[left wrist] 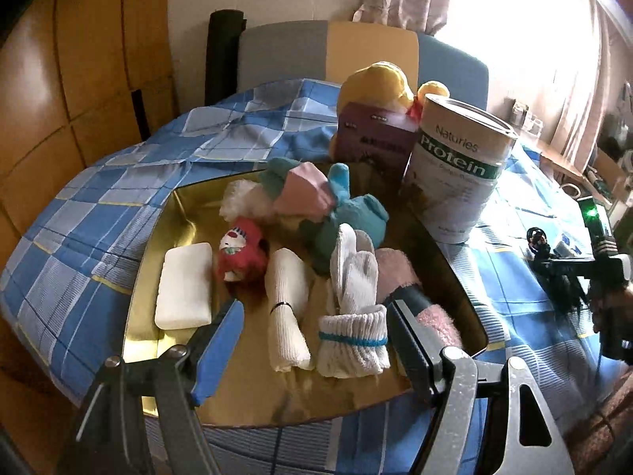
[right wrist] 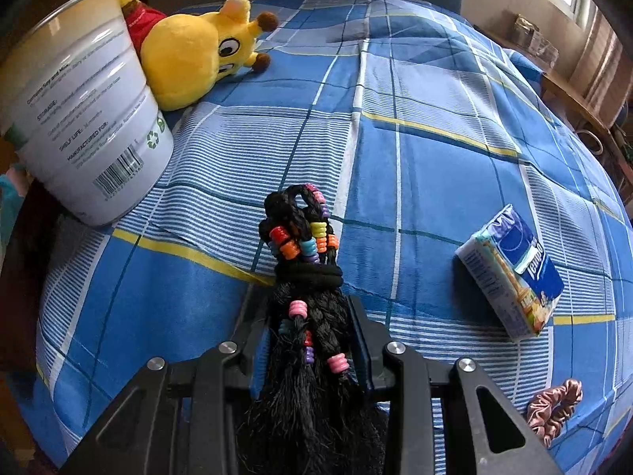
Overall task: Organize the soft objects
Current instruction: 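Carry the black hair extension into the gold tray and open right gripper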
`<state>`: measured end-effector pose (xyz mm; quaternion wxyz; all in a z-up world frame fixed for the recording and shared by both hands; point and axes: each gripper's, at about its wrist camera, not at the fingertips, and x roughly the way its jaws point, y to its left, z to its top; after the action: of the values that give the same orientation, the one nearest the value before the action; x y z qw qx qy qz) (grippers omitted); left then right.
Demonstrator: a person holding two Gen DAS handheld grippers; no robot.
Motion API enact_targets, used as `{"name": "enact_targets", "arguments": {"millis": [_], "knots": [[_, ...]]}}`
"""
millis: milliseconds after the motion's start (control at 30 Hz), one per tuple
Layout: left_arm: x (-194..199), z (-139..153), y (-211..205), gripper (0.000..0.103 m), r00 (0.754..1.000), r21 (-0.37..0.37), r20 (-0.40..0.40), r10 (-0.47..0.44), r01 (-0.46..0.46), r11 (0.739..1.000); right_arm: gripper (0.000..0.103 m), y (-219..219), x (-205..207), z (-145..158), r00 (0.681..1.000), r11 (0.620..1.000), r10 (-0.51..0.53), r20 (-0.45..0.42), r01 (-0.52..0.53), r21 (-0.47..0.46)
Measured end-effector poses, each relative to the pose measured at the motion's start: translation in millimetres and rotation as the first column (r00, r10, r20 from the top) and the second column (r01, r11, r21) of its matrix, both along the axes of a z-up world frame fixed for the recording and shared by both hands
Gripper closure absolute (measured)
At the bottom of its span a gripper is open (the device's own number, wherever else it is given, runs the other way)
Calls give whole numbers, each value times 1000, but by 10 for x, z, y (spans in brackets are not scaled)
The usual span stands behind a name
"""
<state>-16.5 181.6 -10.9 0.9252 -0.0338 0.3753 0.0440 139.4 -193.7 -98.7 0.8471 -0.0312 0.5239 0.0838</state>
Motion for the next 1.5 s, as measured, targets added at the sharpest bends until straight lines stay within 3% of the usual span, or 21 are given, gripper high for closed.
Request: {"name": "enact_targets", "arguments": {"millis": [233,400,533,667,967,1133,1300,1500], "knots": [[-10,-30,33,28,1000,-15,-7,-12,12,1000,70,-17,133,26,995,996,-83,-61,85,20],[-22,-47,43,28,1000,-22,-10,-18,18,1000,70,-29,352,92,985,989,-144,-93,142,-30],[-23,-48,67,28,1000,-30,-9,-19,18,999,70,-52,671,313,977,979,-200,-70,197,-52],[-22,-38,119,28,1000,-35,-5,-15,14,999,70,92,1067,723,979,974,-205,0,204,-95],[-29,-94,262,28,1000,-62,-20,12,-13,998,70,1122,1826,1755,985,982,-19,170,50,-181],[-41,-117,298,28,999,-70,-24,30,-32,997,70,2074,1795,2210,951,975,187,246,-150,-164],[-77,-112,332,28,999,-72,-22,49,-51,996,70,2894,1456,2330,889,927,375,262,-350,-137],[-135,-112,390,28,997,-75,-20,79,-81,994,70,3561,854,2097,810,836,547,210,-538,-106]]}}
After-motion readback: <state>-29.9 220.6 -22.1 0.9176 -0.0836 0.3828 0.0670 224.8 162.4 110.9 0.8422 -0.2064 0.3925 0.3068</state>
